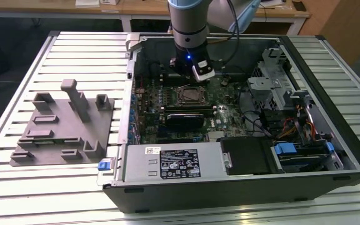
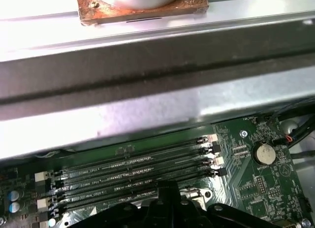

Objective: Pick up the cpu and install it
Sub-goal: 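Install the first cpu locking lever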

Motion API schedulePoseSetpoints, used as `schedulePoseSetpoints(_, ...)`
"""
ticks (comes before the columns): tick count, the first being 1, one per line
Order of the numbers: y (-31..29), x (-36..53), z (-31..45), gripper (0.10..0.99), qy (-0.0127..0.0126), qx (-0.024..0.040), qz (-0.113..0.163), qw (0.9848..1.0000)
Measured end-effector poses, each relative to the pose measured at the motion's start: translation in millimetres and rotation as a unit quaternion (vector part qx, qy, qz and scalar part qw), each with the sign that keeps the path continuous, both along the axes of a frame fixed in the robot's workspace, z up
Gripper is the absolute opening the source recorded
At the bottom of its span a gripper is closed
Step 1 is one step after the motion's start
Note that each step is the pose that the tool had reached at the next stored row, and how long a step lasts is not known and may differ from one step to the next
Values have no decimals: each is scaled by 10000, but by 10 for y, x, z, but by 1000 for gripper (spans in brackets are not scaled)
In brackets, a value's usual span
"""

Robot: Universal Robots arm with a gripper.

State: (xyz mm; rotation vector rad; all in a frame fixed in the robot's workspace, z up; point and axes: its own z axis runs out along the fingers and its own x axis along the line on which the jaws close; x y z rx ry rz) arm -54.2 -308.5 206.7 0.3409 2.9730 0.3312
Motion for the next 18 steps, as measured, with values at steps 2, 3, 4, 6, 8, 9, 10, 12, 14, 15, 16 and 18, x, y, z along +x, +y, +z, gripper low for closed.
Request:
schedulePoseSetpoints(2, 12, 0, -4, 106, 0, -7, -13, 10000)
schedulePoseSetpoints(3, 18, 0, -7, 106, 0, -10, -19, 10000)
schedulePoseSetpoints(4, 22, 0, -9, 106, 0, -12, -25, 10000)
schedulePoseSetpoints(6, 30, 0, -14, 106, 0, -16, -42, 10000)
schedulePoseSetpoints(8, 34, 0, -19, 106, -1, -17, -60, 10000)
schedulePoseSetpoints(9, 35, 0, -21, 106, -1, -19, -68, 10000)
schedulePoseSetpoints(10, 36, 0, -22, 106, -1, -22, -74, 10000)
schedulePoseSetpoints(12, 36, 0, -27, 106, -1, -41, -84, 10000)
schedulePoseSetpoints(14, 36, 0, -35, 106, -4, -66, -94, 9999)
schedulePoseSetpoints(15, 36, 0, -38, 106, -4, -79, -99, 9999)
schedulePoseSetpoints(16, 36, 0, -42, 106, -5, -93, -104, 9999)
schedulePoseSetpoints(18, 36, 0, -51, 106, -7, -125, -114, 9999)
